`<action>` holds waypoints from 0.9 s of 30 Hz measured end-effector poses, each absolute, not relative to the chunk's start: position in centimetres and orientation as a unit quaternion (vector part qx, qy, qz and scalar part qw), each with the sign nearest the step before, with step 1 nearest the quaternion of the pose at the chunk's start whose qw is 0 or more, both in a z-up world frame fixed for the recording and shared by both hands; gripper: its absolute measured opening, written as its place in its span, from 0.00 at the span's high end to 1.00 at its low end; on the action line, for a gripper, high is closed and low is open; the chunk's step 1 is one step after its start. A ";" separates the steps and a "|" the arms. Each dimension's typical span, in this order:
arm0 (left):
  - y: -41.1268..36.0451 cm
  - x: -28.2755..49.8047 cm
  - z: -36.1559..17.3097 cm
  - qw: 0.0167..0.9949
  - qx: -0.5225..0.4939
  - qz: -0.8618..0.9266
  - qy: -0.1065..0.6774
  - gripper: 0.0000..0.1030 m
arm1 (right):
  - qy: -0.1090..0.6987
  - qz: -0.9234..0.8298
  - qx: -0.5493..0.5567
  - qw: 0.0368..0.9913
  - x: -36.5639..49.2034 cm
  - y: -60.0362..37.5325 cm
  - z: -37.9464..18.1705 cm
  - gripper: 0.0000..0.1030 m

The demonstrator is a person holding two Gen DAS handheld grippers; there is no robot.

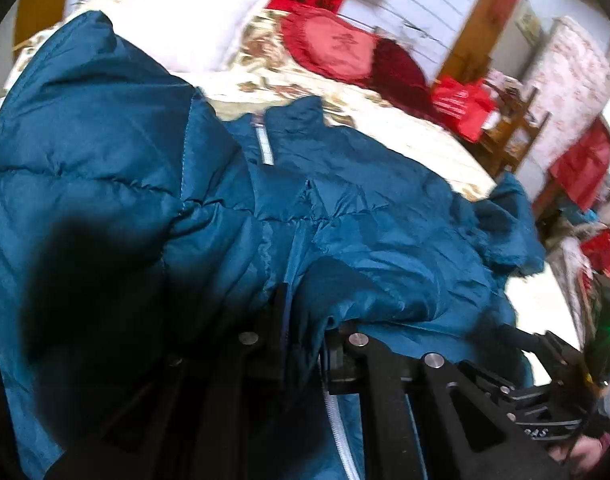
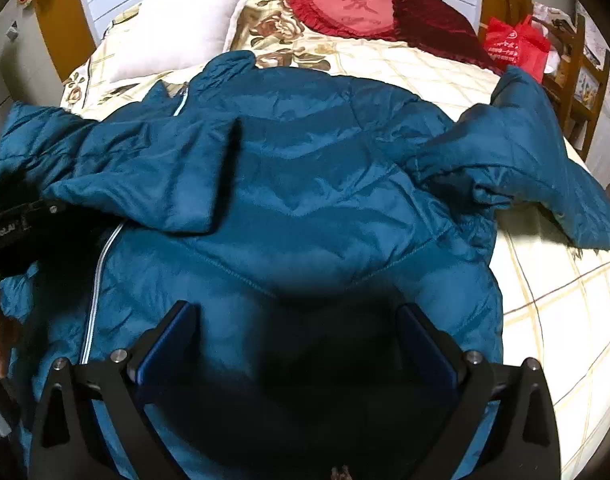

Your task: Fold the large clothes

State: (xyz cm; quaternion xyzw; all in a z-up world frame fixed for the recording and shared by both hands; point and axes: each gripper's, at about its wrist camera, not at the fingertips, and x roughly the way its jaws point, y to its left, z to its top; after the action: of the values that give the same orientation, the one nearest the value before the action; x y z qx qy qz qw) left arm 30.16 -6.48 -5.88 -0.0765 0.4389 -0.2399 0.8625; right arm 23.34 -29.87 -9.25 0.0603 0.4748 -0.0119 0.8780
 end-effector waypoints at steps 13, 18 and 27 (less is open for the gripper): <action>-1.6 25.2 -1.5 0.877 -0.143 -0.255 0.382 0.51 | 0.459 0.034 0.090 0.883 20.9 -30.4 -7.0 0.01; -1.2 25.2 -2.7 0.867 -0.138 -0.258 0.403 0.51 | 0.456 0.028 0.094 0.885 20.3 -30.4 -6.5 0.01; -2.2 24.6 -3.7 0.844 -0.161 -0.311 0.406 0.51 | 0.452 0.022 0.114 0.884 19.6 -31.0 -5.9 0.01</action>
State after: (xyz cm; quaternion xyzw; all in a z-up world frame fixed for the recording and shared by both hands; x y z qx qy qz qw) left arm 24.63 -2.17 -3.71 -0.1606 0.4060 -0.3109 0.8442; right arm 19.64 -31.02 -5.85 0.1144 0.4518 0.0216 0.8845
